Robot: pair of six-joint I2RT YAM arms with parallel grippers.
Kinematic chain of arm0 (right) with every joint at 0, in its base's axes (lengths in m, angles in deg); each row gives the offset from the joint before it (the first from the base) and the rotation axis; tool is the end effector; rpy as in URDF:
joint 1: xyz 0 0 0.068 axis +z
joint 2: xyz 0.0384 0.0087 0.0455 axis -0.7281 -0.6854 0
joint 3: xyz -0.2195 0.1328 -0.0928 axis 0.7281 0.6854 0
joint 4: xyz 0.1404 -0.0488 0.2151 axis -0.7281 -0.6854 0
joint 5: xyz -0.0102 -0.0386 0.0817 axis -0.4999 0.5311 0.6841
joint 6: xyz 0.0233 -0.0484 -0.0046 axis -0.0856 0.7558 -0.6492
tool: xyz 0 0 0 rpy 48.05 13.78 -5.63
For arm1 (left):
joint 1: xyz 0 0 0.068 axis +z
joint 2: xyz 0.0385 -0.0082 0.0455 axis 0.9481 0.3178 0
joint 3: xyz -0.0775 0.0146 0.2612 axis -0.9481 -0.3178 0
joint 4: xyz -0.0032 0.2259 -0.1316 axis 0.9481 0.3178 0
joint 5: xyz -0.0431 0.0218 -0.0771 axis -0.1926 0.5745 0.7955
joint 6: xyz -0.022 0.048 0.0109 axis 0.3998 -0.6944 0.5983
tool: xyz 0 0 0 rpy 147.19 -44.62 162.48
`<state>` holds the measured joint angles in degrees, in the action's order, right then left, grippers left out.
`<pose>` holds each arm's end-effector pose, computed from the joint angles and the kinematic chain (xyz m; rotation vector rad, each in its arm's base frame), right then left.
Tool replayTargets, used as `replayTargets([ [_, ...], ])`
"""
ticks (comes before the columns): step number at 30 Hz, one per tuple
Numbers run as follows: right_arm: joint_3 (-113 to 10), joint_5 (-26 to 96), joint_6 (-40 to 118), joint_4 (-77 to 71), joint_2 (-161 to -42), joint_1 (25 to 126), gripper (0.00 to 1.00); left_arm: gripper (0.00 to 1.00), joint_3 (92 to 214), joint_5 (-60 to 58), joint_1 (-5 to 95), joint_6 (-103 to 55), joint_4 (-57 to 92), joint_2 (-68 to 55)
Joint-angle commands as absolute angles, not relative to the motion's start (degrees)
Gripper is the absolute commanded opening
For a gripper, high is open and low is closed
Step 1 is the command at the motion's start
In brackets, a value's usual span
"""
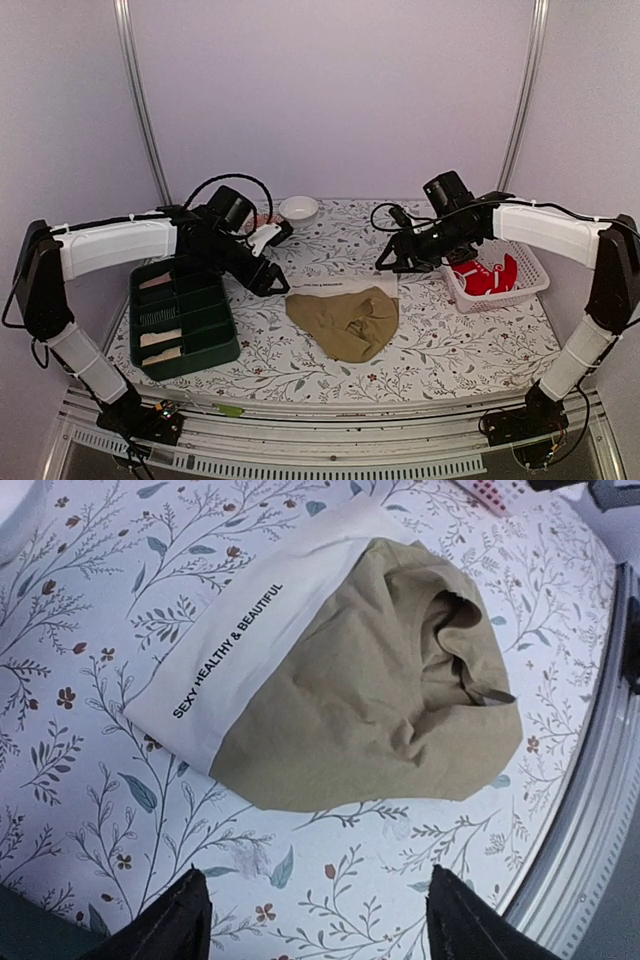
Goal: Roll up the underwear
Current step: Turn over the underwear at the center of the board.
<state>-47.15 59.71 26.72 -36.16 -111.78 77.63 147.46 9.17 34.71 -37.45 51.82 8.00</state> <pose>0.2798 0.1898 0.2664 -0.5156 2.5737 1.0518 0.2570 -0.2060 0.2492 0.9757 2.3934 -0.6401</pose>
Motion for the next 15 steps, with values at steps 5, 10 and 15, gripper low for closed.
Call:
replayTargets([
  [5,-58.77,46.87,28.49,-39.59,-130.04,74.93,0.48,0.64,158.36,2.06,35.28,-29.59,51.12,23.74],
  [10,-64.86,45.89,28.93,-42.10,-136.46,73.71,0.42,0.64,160.76,0.41,36.17,-27.36,51.73,27.44],
  [15,-66.44,47.61,26.84,-39.25,-139.93,73.71,0.33,0.64,160.51,0.60,36.53,-26.77,51.13,27.81],
])
